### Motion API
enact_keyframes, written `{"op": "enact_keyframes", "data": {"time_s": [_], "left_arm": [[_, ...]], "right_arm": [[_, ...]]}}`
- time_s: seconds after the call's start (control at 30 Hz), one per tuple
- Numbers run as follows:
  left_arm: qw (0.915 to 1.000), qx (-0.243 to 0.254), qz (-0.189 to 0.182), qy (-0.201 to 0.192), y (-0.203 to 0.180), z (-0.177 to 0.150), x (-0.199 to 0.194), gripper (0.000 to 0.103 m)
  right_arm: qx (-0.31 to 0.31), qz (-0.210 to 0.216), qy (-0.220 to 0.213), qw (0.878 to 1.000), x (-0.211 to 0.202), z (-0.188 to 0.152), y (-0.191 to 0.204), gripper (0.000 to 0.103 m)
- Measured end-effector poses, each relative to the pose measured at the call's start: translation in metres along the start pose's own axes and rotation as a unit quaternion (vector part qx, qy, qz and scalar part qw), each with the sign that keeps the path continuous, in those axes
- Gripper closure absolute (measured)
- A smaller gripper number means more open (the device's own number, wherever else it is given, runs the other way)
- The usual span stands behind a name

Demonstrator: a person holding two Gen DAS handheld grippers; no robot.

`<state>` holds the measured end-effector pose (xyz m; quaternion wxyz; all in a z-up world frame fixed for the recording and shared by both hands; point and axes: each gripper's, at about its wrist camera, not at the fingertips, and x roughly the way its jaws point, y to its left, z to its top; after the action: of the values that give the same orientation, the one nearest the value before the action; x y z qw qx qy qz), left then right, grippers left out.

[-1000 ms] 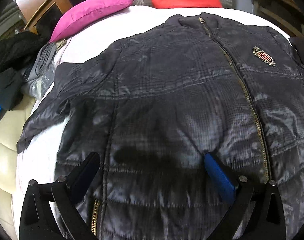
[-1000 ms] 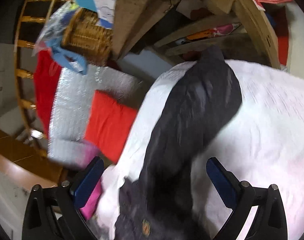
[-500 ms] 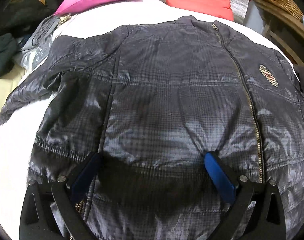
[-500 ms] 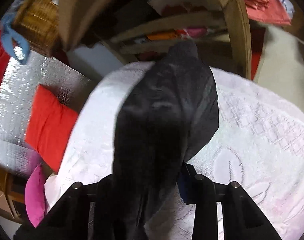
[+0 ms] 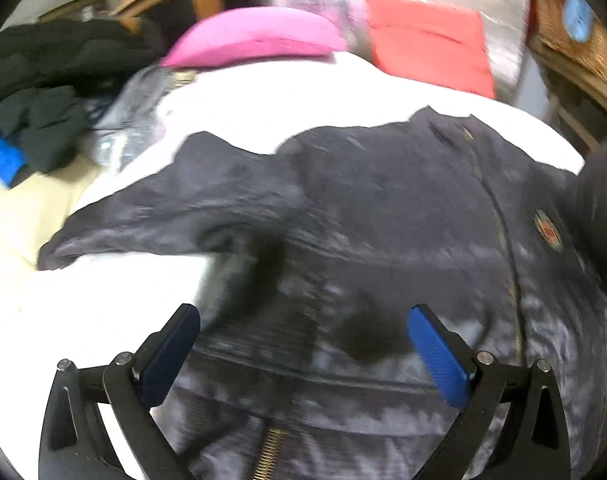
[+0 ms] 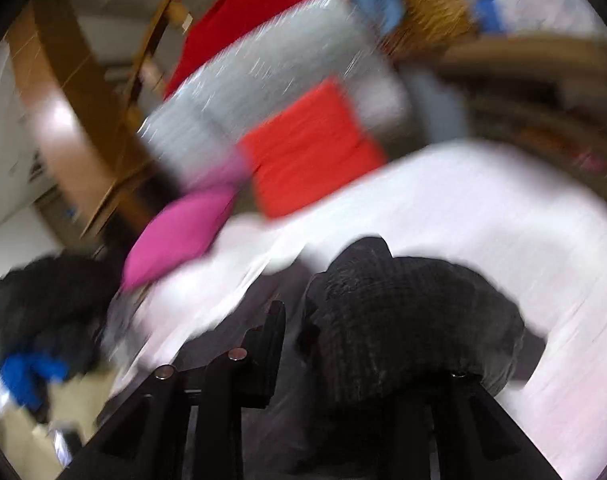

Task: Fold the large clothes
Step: 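Grasp the jacket sleeve with the right tool and lift it across the body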

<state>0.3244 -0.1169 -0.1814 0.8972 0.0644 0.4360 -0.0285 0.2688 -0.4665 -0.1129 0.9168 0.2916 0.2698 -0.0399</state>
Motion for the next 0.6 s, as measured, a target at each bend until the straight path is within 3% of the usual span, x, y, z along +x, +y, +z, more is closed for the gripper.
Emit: {"op": "enact_keyframes", "data": {"time_s": [0.07,0.13,0.17,0.2,0.23,0.3,0.4,0.53,0.6], "left_arm": [[0.9998,-0.018,0.007,0.000,0.017,-0.003,0.004,0.000],[0.9994,-0.034,0.007,0.005,0.031,-0.002,0.007,0.000],[0.9992,-0.040,0.008,0.005,0.033,-0.002,0.008,0.000],[0.9991,-0.041,0.008,0.004,0.033,-0.005,0.008,0.000],[0.9992,-0.040,0.007,-0.001,0.033,-0.006,0.007,0.000],[0.9994,-0.028,0.005,-0.018,0.032,-0.011,0.011,0.000],[0.9990,0.002,-0.016,-0.041,0.015,-0.014,0.004,0.000],[0.9944,0.033,-0.077,-0.064,-0.021,-0.019,-0.033,0.000],[0.9908,0.058,-0.094,-0.079,-0.044,-0.020,-0.053,0.000]], "right_arm": [[0.016,0.031,0.068,0.997,0.022,-0.034,0.015,0.071],[0.049,0.056,0.146,0.986,0.049,-0.071,0.018,0.070],[0.063,0.064,0.174,0.981,0.058,-0.084,0.017,0.064],[0.085,0.066,0.204,0.973,0.068,-0.098,0.014,0.046],[0.115,0.069,0.222,0.966,0.074,-0.106,0.007,0.038],[0.164,0.090,0.227,0.956,0.078,-0.110,-0.010,0.028],[0.210,0.139,0.210,0.945,0.049,-0.101,-0.028,0.019],[0.236,0.197,0.158,0.938,-0.005,-0.080,-0.066,0.018],[0.261,0.191,0.136,0.937,-0.021,-0.070,-0.086,0.018]]}}
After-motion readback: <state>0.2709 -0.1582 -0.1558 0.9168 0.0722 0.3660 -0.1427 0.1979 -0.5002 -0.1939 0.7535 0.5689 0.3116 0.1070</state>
